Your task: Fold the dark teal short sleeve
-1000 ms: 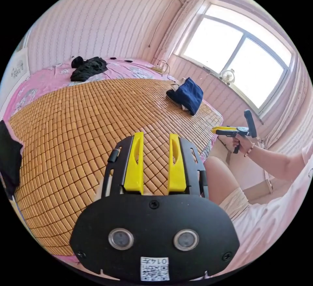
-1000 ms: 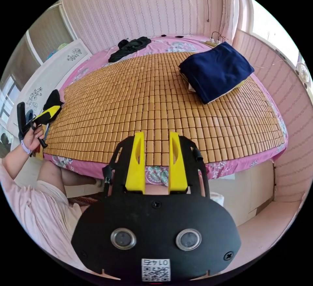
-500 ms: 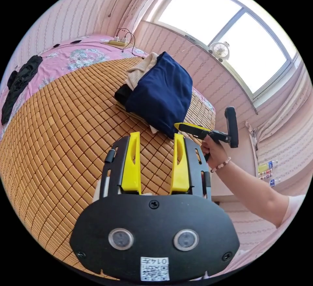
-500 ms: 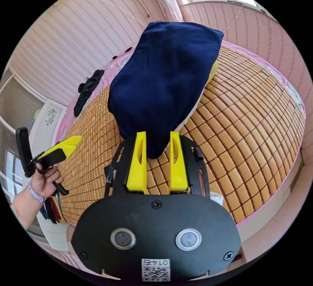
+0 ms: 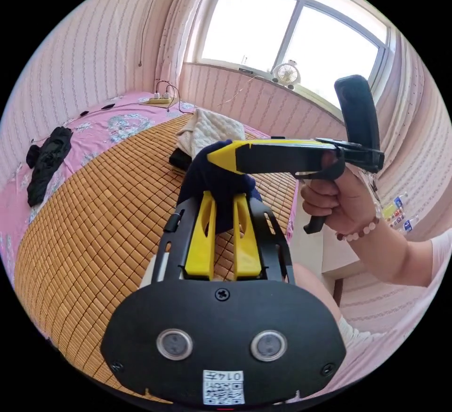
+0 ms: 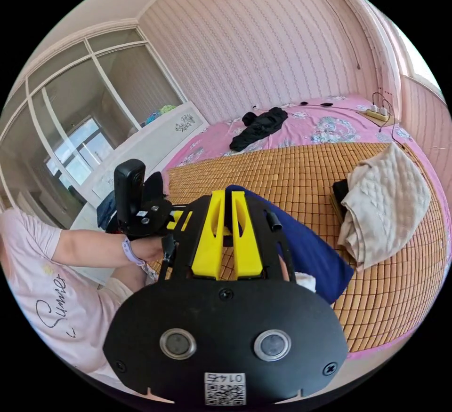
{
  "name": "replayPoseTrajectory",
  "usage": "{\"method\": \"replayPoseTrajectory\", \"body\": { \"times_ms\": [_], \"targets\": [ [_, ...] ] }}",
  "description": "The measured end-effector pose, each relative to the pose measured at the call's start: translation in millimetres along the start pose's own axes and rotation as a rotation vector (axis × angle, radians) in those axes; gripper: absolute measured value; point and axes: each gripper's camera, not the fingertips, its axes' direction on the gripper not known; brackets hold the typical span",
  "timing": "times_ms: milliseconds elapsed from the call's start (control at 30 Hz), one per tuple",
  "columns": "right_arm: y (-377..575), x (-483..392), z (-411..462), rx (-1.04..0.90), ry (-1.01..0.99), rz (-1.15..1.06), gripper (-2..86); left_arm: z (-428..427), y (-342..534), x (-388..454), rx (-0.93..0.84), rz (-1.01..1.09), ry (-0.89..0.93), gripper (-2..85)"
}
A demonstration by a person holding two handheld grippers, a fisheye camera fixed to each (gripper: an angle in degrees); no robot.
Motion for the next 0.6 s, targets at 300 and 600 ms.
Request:
{"method": "replayPoseTrajectory", "body": {
  "times_ms": [300, 600],
  "targets": [
    [-10.1, -147.2, 47.4, 0.031, -0.227, -0.193, 1.7, -258.5, 180.6, -43.5, 0.297, -0.177, -0.216, -0.4],
    [116.5, -127.1, 177.1, -0.539, 0.078, 0.101, 3.2, -294.7, 409.3, -83.4, 0.151, -0.634, -0.323, 3.2]
  ]
}}
